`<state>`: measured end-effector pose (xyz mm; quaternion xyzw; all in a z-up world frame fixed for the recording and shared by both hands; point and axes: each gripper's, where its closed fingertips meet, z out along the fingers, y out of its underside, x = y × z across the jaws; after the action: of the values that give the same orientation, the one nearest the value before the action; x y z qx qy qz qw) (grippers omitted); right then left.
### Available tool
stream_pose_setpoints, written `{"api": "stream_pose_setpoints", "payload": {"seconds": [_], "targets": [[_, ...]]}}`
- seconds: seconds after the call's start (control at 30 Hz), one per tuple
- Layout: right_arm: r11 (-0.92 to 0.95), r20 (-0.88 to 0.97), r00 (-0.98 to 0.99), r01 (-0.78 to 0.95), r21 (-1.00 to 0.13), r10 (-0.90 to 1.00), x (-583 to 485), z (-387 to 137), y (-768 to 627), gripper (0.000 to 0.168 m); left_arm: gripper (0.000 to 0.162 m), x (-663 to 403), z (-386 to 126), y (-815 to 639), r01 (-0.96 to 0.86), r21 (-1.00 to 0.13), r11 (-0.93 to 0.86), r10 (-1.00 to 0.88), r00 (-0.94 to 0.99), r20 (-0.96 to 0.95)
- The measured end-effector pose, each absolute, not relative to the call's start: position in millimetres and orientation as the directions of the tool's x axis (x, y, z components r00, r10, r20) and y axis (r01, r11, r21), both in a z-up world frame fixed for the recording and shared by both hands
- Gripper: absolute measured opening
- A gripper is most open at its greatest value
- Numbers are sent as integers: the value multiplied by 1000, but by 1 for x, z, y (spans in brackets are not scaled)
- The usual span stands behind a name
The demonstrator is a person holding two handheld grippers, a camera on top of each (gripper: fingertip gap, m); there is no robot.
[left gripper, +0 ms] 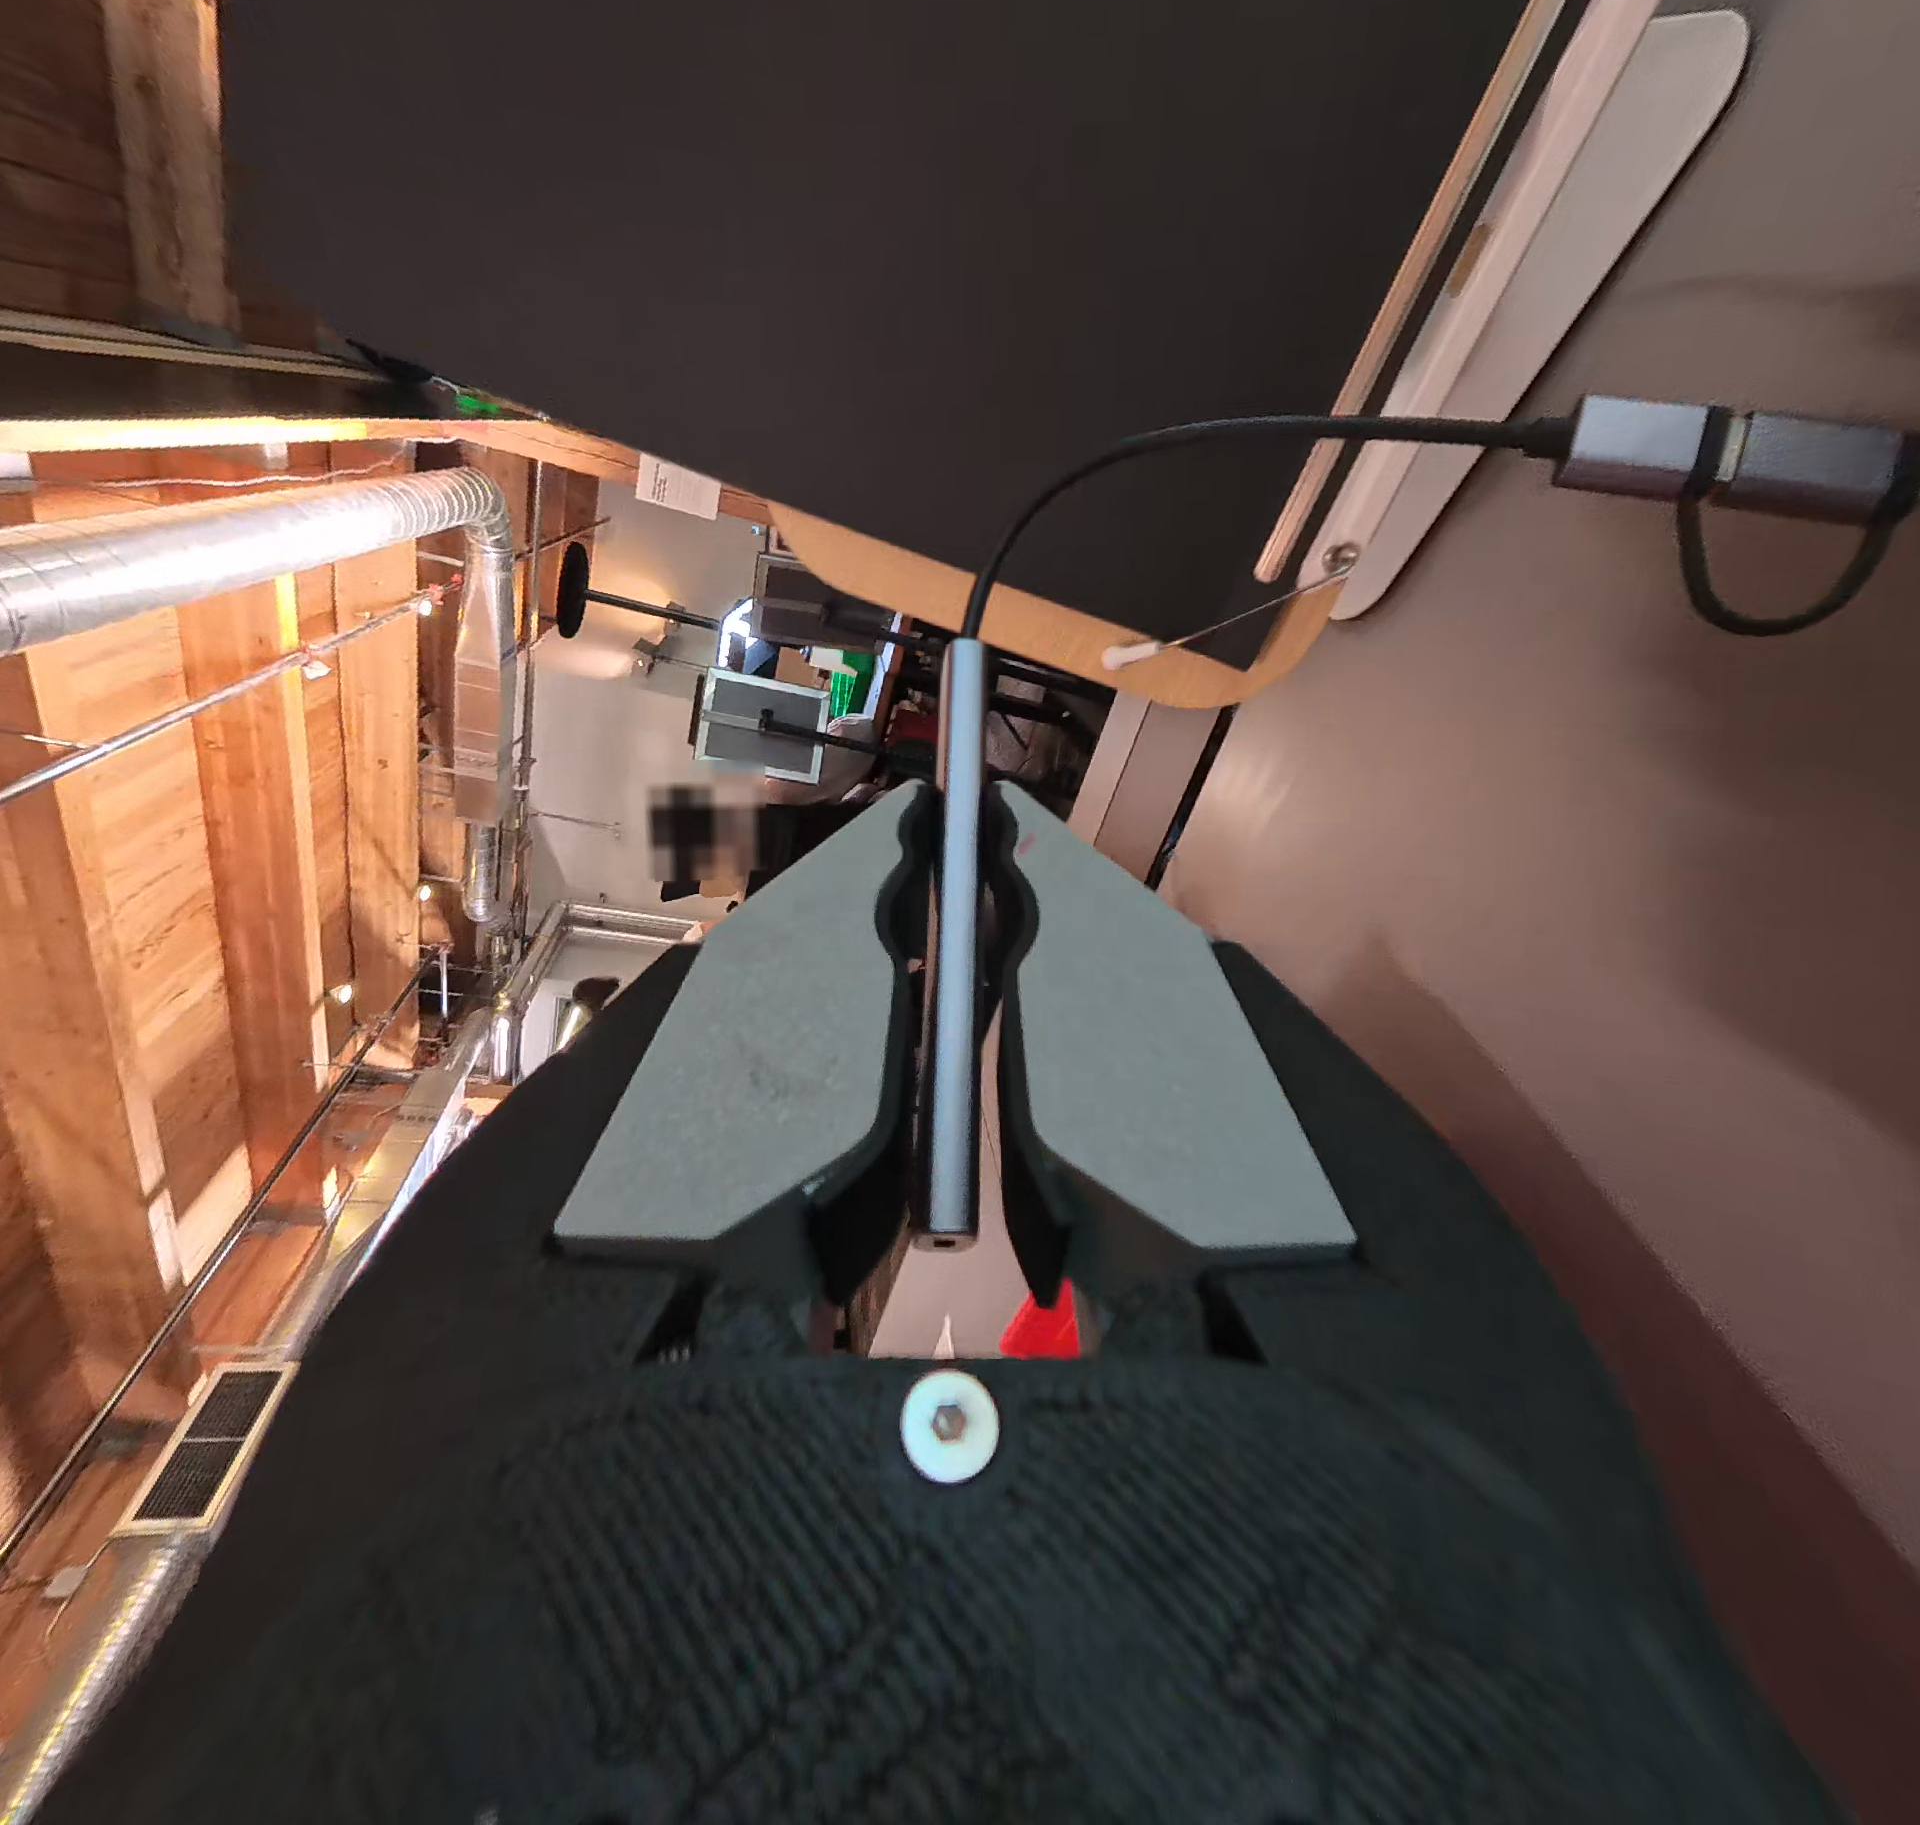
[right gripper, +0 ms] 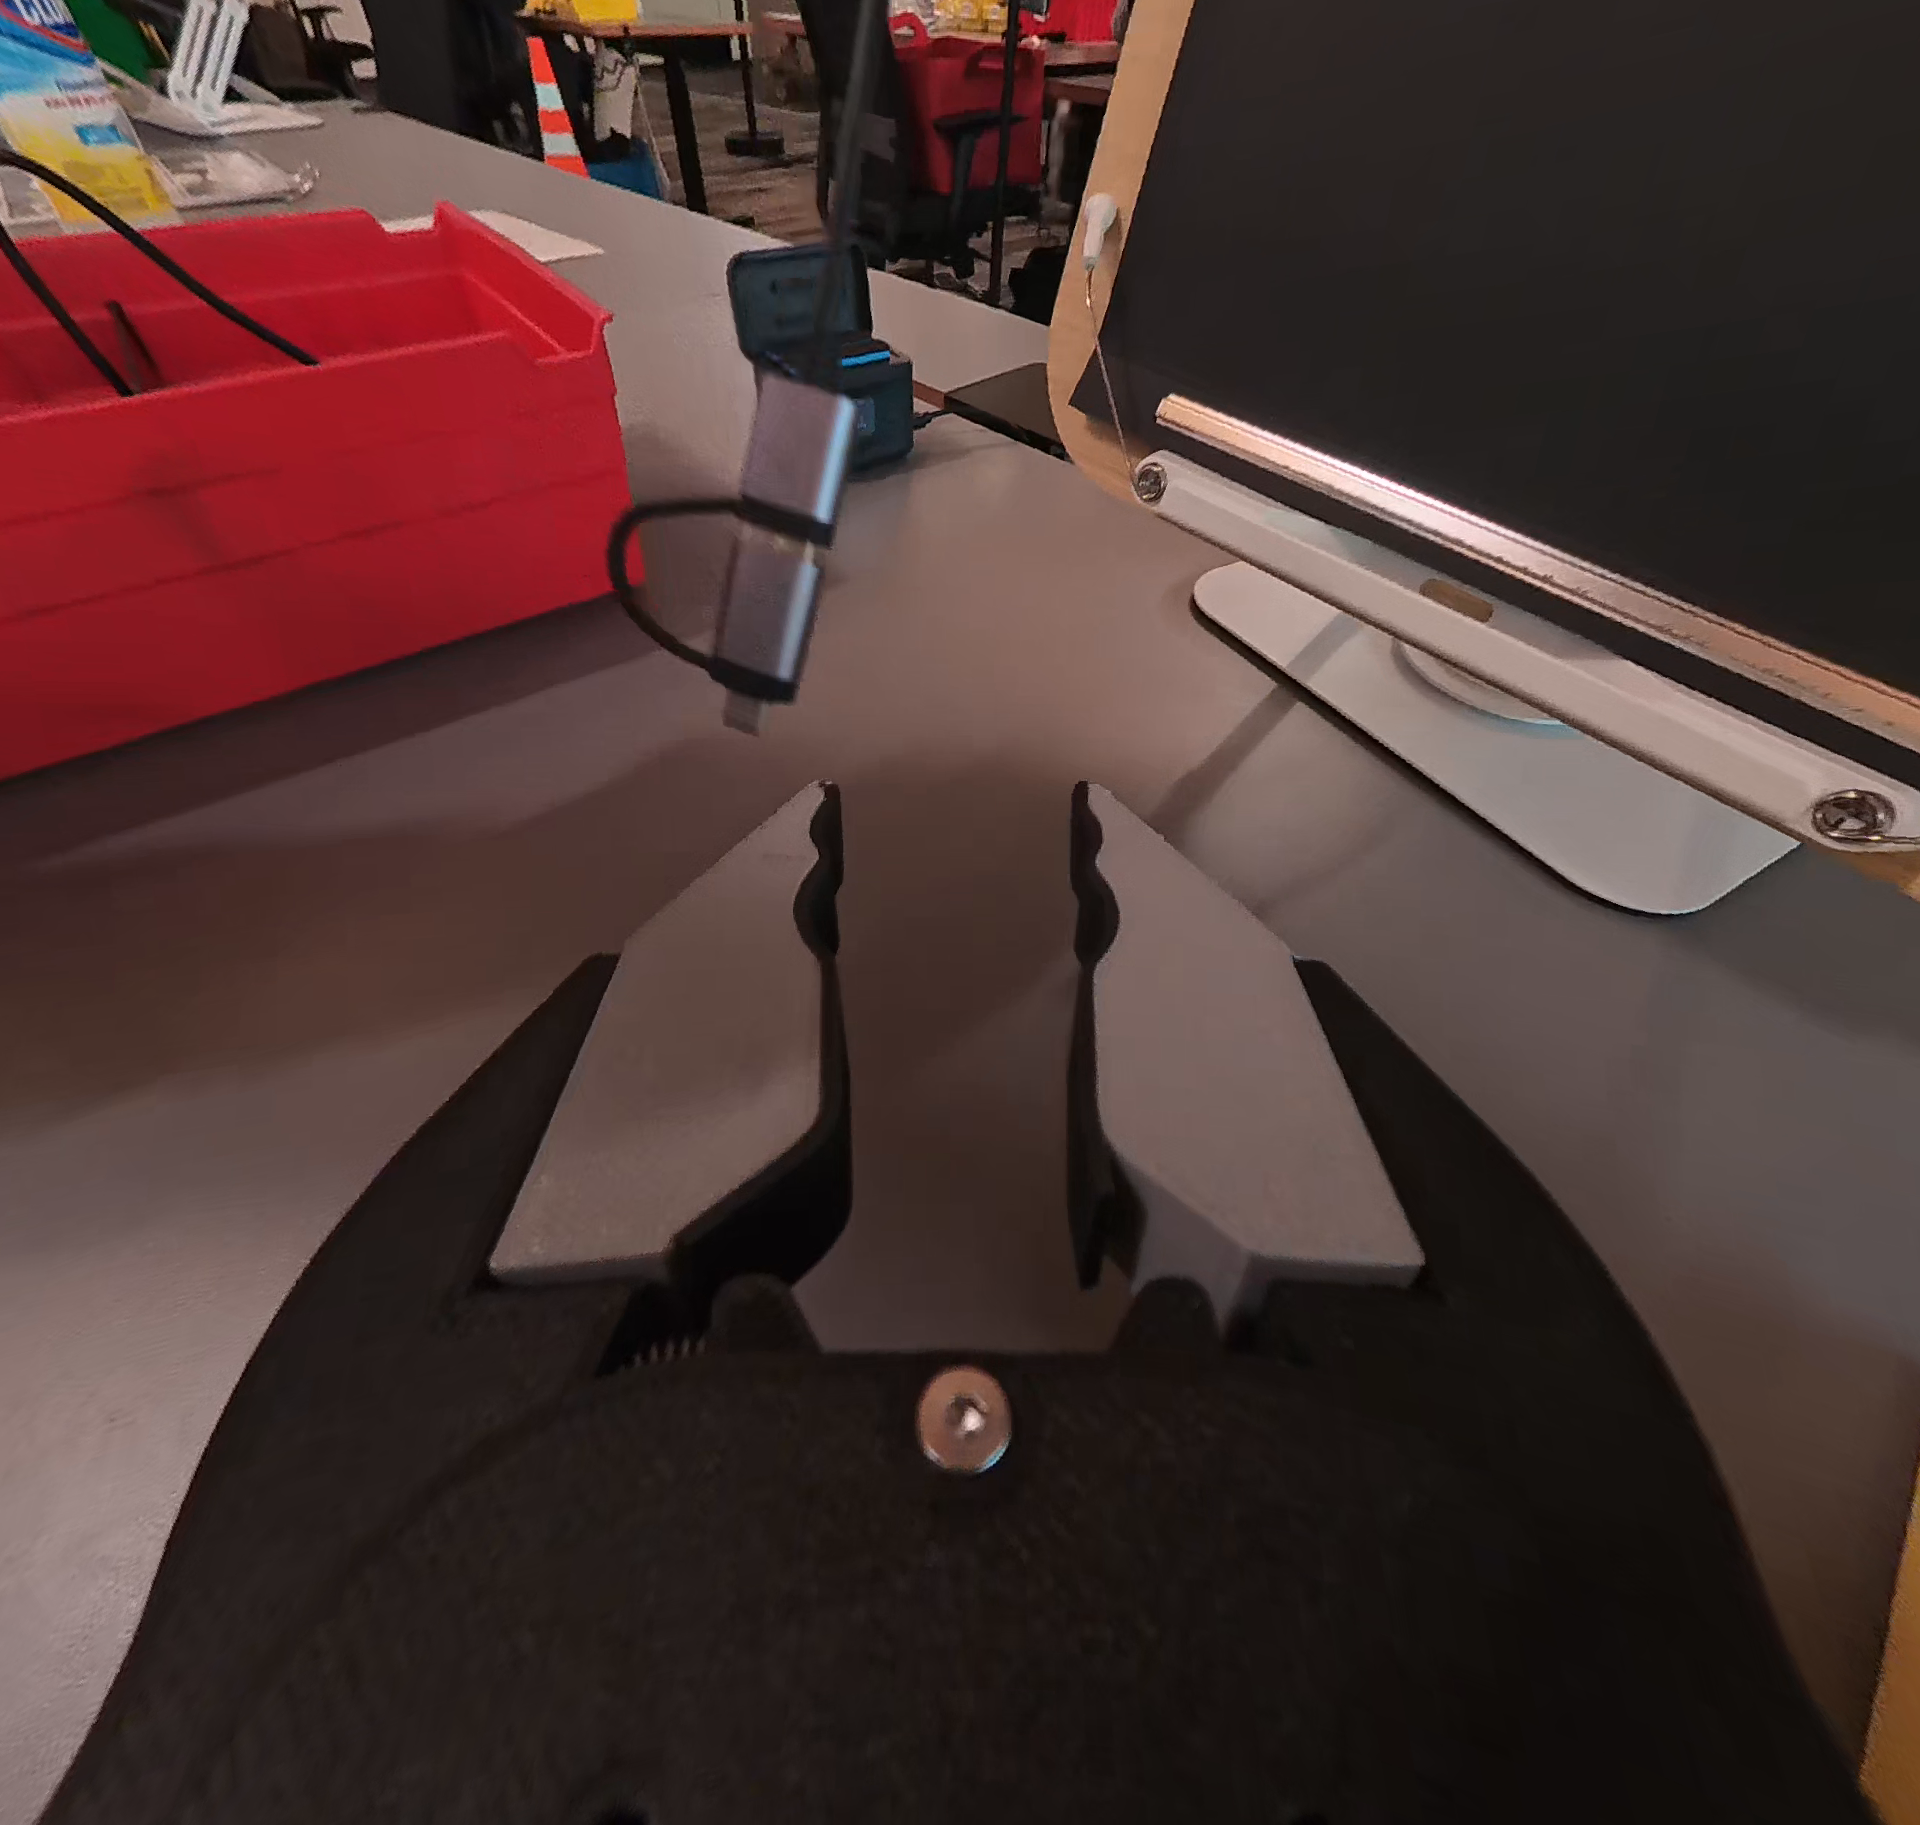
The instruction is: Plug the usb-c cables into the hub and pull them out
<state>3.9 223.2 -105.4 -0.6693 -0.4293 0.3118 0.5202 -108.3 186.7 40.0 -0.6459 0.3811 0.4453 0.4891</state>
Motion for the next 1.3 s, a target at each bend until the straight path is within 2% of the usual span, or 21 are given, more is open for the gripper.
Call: {"api": "stream_pose_setpoints", "payload": {"seconds": [0.13,0.27,0.43,0.57,0.63,0.73,0.83,0.9,0.93,0.97,1.1,1.23,1.3], "targets": [[-73,35,447,223,-972,894,8,-97,225,42,7,-98,31,194,-927,-311,-208,-64,330,-942],[-41,14,439,115,-993,898,17,-70,223,48,6,-78,17,193,-939,-323,-116,-33,329,-944],[-56,-74,343,-60,-997,936,31,-36,214,51,7,-52,-18,190,-986,-164,-9,124,162,-979],[-200,-215,131,-122,-972,968,27,-29,195,35,7,-38,-40,189,-984,-173,54,177,180,-968],[-303,-311,73,-98,-948,948,21,-36,192,37,7,-30,-44,187,-986,-141,90,227,158,-961],[-450,-451,1,-47,-892,893,12,-50,188,39,7,-18,-50,186,-994,-24,111,263,52,-963],[-574,-572,-51,-42,-818,819,8,-57,189,38,7,-5,-55,181,-987,-12,162,248,52,-967],[-614,-608,-103,-44,-788,787,7,-56,187,29,6,1,-57,179,-984,-8,179,245,53,-968],[-625,-617,-124,-37,-779,777,7,-57,185,18,7,3,-58,178,-982,-13,186,236,57,-970],[-639,-628,-153,-30,-769,763,7,-56,182,11,6,5,-60,178,-980,-28,195,222,72,-972],[-651,-642,-149,-17,-759,752,7,-62,185,11,7,6,-66,180,-968,-114,221,158,151,-976],[-584,-581,-83,-32,-811,810,9,-65,191,8,19,6,-75,180,-887,-383,259,-5,395,-919],[-546,-545,-32,-61,-836,838,13,-64,198,6,36,1,-73,179,-765,-595,246,-129,582,-803]]}}
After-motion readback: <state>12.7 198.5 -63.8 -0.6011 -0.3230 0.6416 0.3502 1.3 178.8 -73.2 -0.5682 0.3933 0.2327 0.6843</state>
